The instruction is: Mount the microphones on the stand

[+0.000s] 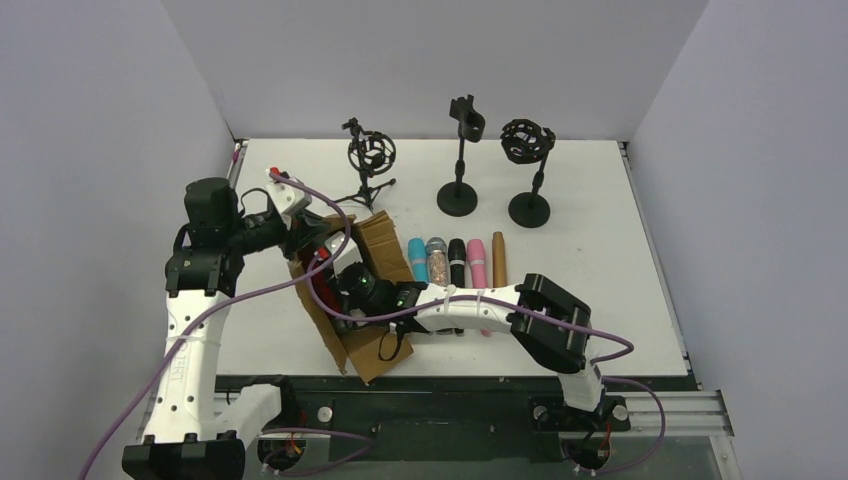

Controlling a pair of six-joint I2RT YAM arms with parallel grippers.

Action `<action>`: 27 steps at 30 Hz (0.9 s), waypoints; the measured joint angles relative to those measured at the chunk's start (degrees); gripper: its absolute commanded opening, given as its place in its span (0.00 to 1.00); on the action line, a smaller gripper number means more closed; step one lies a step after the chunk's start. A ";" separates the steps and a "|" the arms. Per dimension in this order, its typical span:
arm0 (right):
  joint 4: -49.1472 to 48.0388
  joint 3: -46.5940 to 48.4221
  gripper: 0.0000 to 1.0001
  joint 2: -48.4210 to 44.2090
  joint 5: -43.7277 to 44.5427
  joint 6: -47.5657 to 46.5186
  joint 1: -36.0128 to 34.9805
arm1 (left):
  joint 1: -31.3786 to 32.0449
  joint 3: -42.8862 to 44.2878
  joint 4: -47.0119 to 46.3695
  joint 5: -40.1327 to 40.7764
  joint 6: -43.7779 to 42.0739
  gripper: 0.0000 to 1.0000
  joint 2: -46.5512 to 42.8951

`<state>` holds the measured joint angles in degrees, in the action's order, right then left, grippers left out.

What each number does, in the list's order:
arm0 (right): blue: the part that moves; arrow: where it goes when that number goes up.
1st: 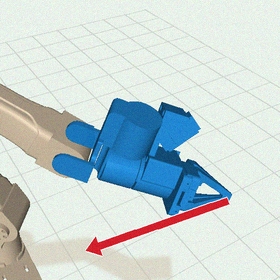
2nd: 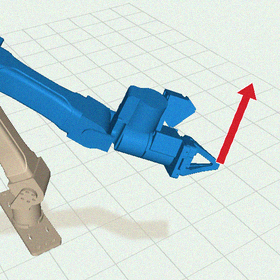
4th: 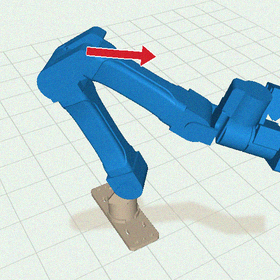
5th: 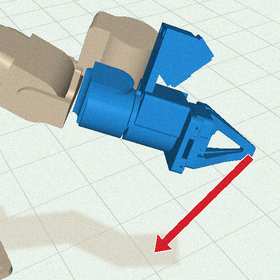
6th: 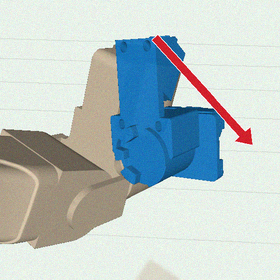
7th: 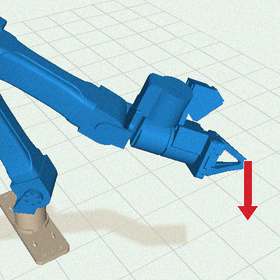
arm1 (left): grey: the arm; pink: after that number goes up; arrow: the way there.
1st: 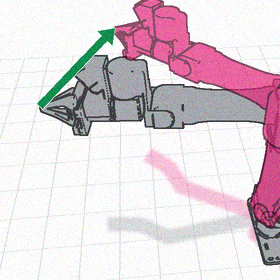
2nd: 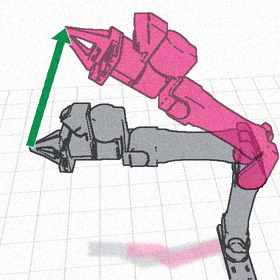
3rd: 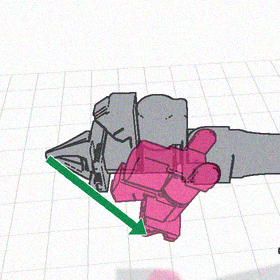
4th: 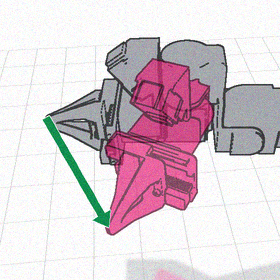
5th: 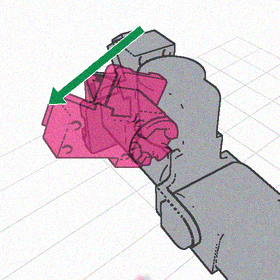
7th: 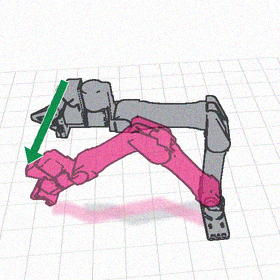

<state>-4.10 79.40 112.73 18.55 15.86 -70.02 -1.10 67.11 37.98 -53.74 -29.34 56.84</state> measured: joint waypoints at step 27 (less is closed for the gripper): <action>7.04 -17.27 0.00 -32.79 -0.35 2.99 -0.68 | -0.94 -2.38 -2.14 4.52 -10.36 0.00 -0.92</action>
<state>2.94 62.13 79.94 18.20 18.85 -70.70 -2.04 64.73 35.83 -49.21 -39.70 55.92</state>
